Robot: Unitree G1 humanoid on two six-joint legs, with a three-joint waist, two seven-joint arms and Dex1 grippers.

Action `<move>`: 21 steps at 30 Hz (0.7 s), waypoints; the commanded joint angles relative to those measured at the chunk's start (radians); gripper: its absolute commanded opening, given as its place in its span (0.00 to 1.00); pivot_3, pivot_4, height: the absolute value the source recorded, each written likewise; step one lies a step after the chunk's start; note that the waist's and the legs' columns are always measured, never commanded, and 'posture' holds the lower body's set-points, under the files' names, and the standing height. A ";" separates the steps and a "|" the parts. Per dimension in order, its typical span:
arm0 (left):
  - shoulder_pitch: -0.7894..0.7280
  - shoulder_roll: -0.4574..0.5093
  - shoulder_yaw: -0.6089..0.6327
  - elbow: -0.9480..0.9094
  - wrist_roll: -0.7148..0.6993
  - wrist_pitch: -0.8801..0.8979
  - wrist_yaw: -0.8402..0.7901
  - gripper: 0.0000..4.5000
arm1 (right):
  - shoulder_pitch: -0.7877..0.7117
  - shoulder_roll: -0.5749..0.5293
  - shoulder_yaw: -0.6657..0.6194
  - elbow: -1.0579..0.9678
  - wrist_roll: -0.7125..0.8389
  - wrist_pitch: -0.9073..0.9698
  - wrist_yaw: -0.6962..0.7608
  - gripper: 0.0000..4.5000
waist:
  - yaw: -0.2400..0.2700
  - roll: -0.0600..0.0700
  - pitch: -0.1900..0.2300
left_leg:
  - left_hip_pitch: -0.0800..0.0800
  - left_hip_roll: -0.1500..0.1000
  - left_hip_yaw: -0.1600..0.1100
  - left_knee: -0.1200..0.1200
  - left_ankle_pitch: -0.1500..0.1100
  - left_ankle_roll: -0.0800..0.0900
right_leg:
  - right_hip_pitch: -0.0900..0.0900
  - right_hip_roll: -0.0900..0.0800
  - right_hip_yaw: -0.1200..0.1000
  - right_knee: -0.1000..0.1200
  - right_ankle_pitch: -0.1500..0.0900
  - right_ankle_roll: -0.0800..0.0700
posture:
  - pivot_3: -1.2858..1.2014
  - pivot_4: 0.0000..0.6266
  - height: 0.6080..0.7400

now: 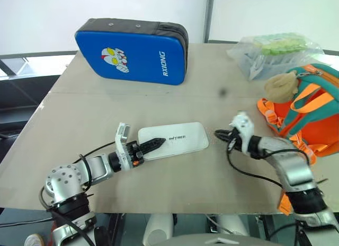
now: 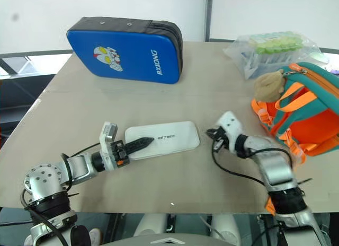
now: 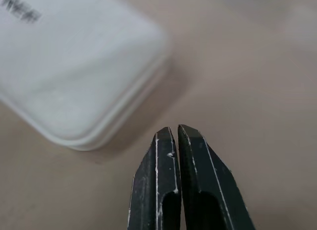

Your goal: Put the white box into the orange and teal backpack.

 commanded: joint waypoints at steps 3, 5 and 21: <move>-0.033 -0.006 -0.084 -0.022 0.030 -0.088 -0.010 0.23 | 0.239 -0.055 -0.424 -0.472 0.424 0.297 -0.061 0.57 | 0.004 -0.001 0.001 | -0.001 0.000 -0.004 -0.001 0.000 0.000 | -0.001 0.000 -0.001 0.000 -0.001 0.001 | 0.52 0.24 1.00; -0.062 -0.010 -0.111 -0.005 0.040 -0.120 -0.024 0.23 | 0.341 -0.071 -0.563 -0.551 0.543 0.372 -0.108 0.79 | 0.006 -0.001 0.001 | -0.002 0.000 -0.006 -0.002 0.000 0.000 | -0.001 0.000 -0.003 -0.001 -0.001 0.001 | 0.52 0.24 1.00; -0.188 0.041 -0.243 0.103 0.124 -0.219 -0.144 0.23 | 0.187 -0.169 -0.626 -0.241 0.560 0.309 -0.497 1.00 | -0.034 -0.004 0.010 | -0.004 -0.002 -0.007 -0.002 0.000 0.000 | -0.005 0.002 0.002 -0.001 -0.003 0.004 | 0.52 0.24 1.00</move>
